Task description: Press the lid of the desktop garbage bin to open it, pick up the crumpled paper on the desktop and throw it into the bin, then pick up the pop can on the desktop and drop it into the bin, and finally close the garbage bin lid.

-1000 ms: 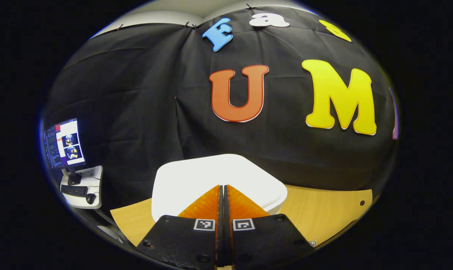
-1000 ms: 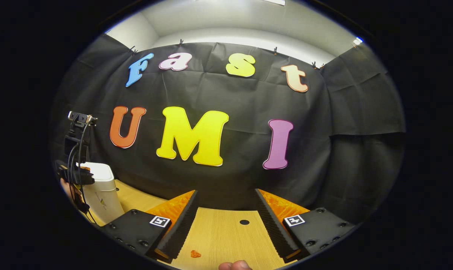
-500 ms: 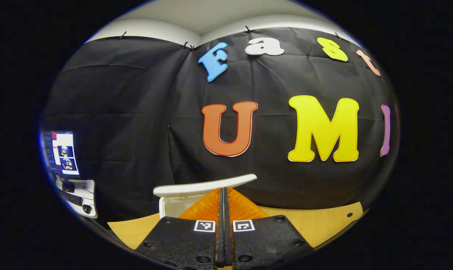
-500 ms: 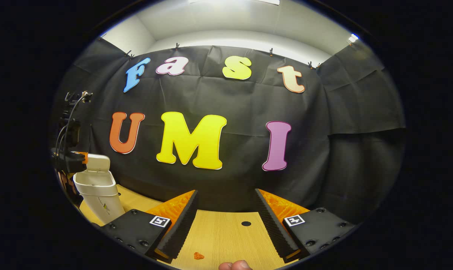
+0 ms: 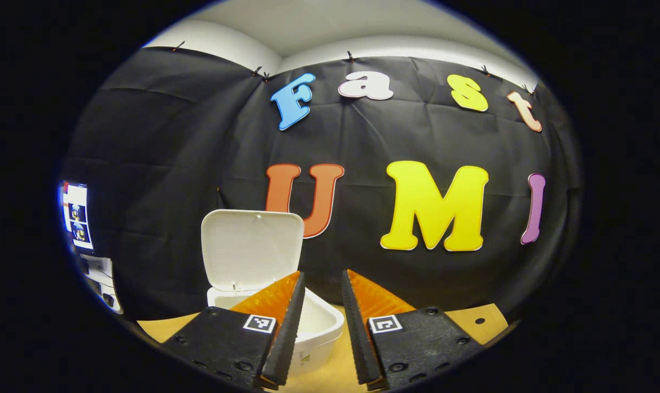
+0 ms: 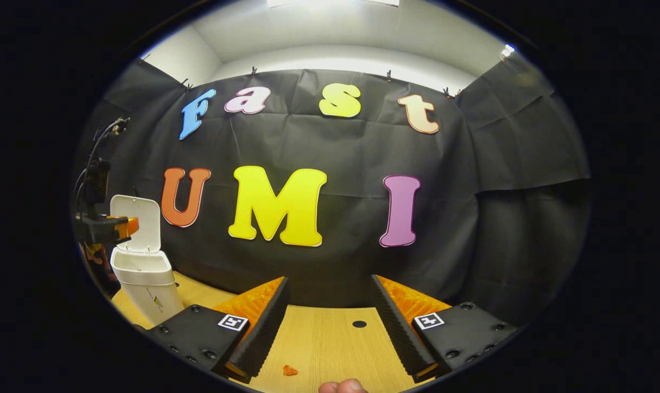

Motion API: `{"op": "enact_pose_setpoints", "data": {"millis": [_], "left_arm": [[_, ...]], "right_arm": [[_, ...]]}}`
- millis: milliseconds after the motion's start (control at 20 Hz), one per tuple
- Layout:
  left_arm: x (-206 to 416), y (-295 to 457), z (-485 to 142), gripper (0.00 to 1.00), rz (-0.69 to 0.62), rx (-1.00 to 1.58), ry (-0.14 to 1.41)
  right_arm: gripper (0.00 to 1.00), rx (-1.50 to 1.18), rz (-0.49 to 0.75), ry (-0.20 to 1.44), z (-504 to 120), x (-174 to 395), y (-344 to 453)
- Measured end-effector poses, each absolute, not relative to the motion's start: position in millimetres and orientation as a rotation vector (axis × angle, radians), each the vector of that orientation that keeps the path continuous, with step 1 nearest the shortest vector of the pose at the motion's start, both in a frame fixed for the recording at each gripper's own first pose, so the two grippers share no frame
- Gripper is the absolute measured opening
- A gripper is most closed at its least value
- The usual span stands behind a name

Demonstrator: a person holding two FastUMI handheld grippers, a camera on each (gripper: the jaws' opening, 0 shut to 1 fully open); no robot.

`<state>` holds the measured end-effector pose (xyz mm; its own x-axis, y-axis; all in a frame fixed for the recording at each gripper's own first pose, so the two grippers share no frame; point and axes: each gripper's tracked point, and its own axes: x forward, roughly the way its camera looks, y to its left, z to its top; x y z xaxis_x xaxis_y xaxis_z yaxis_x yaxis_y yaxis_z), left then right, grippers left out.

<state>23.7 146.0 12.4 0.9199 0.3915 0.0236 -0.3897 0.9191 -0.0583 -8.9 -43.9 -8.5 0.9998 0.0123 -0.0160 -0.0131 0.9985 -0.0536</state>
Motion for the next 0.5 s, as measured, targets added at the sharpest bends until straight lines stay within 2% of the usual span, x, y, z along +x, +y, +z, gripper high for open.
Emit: {"op": "enact_pose_setpoints", "data": {"millis": [50,100,150,250,300,500], "left_arm": [[20,141,14,0.49,0.39,-0.036,-0.044],[16,134,16,0.56,0.37,-0.031,-0.053],[14,125,15,0.55,0.346,-0.036,-0.057],[8,109,14,0.87,0.299,-0.041,-0.058],[6,104,13,0.96,0.285,-0.038,-0.061],[-11,82,15,0.99,0.238,-0.019,-0.065]], "right_arm": [[0.93,-0.052,0.018,0.022,-12,-11,-44],[0.94,-0.048,0.026,0.028,-15,-12,-43],[0.93,-0.042,0.032,0.035,-19,-13,-44],[0.93,-0.037,0.041,0.043,-24,-13,-45],[0.93,-0.038,0.043,0.046,-27,-14,-46],[0.94,-0.03,0.057,0.069,-41,-13,-52]]}}
